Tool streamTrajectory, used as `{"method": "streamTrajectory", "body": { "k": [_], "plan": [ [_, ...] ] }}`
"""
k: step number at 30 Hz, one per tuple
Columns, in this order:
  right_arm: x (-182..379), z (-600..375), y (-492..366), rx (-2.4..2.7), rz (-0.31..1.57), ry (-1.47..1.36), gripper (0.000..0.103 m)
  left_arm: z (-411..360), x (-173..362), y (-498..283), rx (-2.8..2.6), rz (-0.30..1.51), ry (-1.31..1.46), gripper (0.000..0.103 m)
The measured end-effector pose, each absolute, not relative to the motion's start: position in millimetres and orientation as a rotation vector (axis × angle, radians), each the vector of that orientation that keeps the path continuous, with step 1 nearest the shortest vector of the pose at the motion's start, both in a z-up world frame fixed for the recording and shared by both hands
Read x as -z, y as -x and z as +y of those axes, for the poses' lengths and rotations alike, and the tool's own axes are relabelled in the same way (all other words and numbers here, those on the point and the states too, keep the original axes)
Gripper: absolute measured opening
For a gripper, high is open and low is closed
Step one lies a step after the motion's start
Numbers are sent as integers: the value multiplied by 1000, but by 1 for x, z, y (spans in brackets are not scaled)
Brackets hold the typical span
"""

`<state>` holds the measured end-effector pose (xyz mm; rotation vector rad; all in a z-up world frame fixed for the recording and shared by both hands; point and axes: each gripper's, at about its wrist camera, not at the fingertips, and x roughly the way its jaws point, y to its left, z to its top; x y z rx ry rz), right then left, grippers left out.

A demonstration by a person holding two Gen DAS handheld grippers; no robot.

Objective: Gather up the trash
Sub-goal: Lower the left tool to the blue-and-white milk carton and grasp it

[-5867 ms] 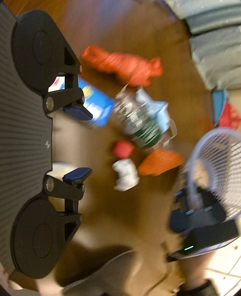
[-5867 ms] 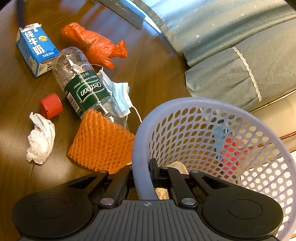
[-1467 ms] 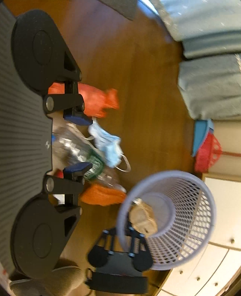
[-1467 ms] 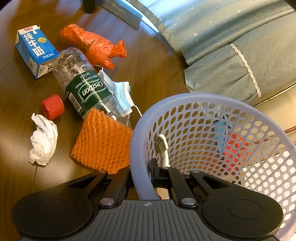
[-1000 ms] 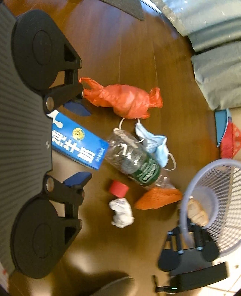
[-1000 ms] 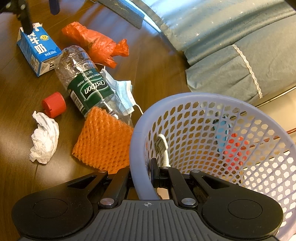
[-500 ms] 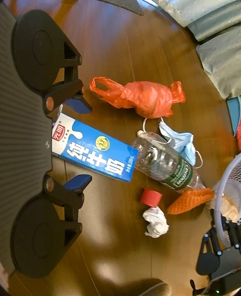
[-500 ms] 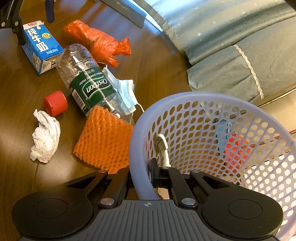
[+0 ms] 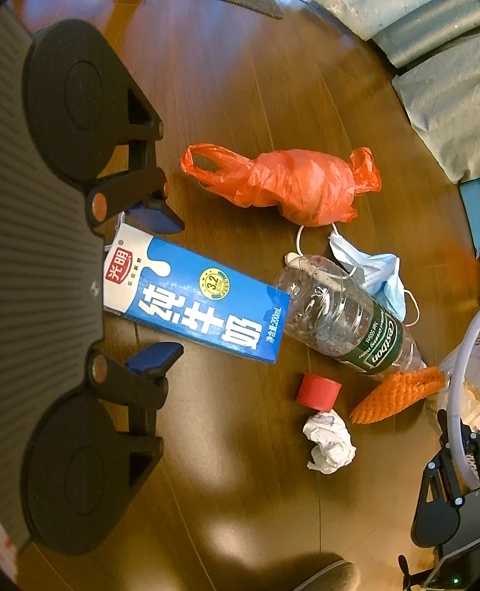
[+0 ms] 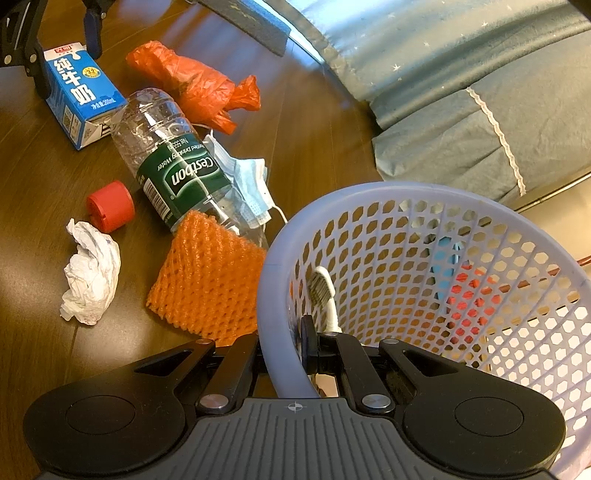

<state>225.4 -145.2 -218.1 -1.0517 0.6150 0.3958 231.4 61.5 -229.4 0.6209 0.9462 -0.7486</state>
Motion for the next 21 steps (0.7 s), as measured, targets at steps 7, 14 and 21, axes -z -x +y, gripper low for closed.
{"method": "streamTrajectory", "body": {
  "k": [7, 14, 21],
  "plan": [
    [218, -145, -225, -395, 615, 1052, 1, 61, 233, -233, 752, 956, -627, 54],
    [218, -145, -225, -397, 619, 1052, 1, 60, 233, -231, 756, 957, -627, 51],
    [218, -145, -225, -397, 617, 1052, 1, 64, 230, -231, 747, 975, -585, 45]
  ]
}}
